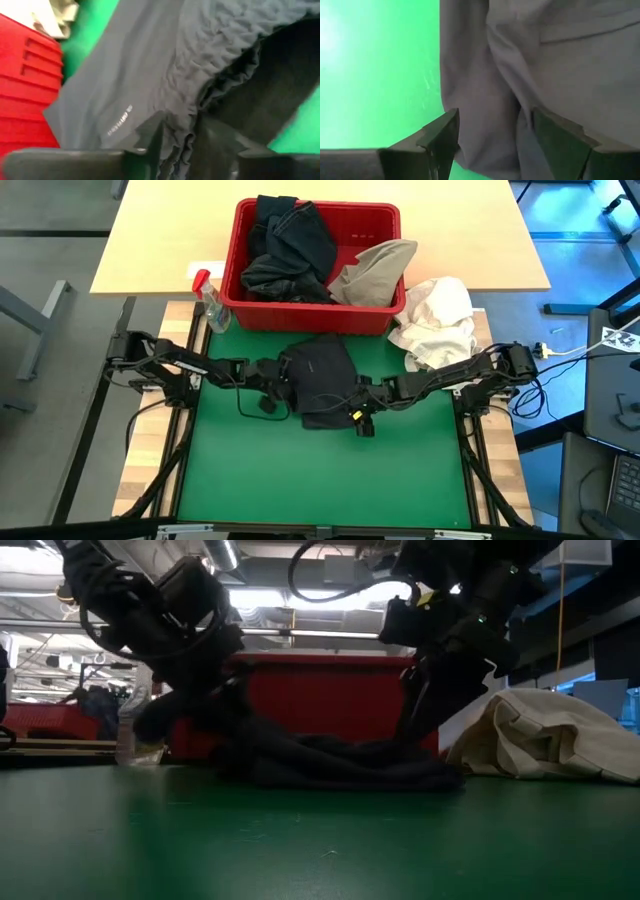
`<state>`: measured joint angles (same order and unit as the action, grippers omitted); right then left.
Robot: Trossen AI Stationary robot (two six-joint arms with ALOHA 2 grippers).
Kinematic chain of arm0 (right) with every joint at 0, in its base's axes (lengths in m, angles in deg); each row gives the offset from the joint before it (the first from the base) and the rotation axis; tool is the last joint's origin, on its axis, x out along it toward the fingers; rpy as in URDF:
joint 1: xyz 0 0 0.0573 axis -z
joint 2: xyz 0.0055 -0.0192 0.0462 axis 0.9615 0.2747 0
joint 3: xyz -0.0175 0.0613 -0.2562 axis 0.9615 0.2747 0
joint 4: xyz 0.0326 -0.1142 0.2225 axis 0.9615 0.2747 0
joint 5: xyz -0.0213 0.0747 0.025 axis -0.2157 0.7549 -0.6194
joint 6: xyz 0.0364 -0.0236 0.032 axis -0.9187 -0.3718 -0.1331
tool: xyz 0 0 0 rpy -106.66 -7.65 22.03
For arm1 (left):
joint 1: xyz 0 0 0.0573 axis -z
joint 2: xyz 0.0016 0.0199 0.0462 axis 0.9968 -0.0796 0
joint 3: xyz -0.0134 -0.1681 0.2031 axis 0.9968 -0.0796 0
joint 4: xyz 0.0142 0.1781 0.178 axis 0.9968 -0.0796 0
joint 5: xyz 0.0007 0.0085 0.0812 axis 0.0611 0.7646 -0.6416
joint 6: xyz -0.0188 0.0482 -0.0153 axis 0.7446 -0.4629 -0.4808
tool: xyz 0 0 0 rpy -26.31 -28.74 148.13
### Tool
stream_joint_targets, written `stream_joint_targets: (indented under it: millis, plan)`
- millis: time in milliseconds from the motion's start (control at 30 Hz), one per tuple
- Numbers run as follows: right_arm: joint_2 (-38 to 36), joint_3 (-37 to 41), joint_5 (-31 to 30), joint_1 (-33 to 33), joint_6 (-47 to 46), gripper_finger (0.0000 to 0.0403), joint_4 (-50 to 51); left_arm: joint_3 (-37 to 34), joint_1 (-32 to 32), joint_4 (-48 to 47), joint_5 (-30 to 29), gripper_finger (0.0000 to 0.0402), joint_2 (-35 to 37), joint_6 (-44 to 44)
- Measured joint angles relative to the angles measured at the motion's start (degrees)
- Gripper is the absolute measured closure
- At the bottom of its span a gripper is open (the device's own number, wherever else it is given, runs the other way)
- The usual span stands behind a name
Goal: Fold Laundry from Bin
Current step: Fold the black shorts
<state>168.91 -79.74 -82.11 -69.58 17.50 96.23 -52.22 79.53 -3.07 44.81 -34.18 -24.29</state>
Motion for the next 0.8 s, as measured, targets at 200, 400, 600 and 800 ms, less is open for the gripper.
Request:
stream_joint_targets:
  millis: [200, 400, 600, 800]
  plan:
    - [-2.7, 0.0, 5.0, -0.2, -3.4, 0.015, 2.1, 0.0, 0.1, 5.1, -0.2, 0.0391, 0.0, 6.0]
    - [-4.5, 0.0, 0.5, -4.7, -7.2, 0.015, 1.1, 0.0, 0.1, 11.3, -0.4, 0.0393, 0.0, 6.4]
    - [-0.5, 0.0, -9.2, -8.2, -11.2, 0.015, -1.6, 0.0, 0.1, 13.5, 0.4, 0.0397, 0.0, 10.3]
    - [2.0, 0.0, -17.7, -8.6, -15.7, 0.015, -3.7, 0.0, 0.8, 14.9, 0.5, 0.0397, 0.0, 10.9]
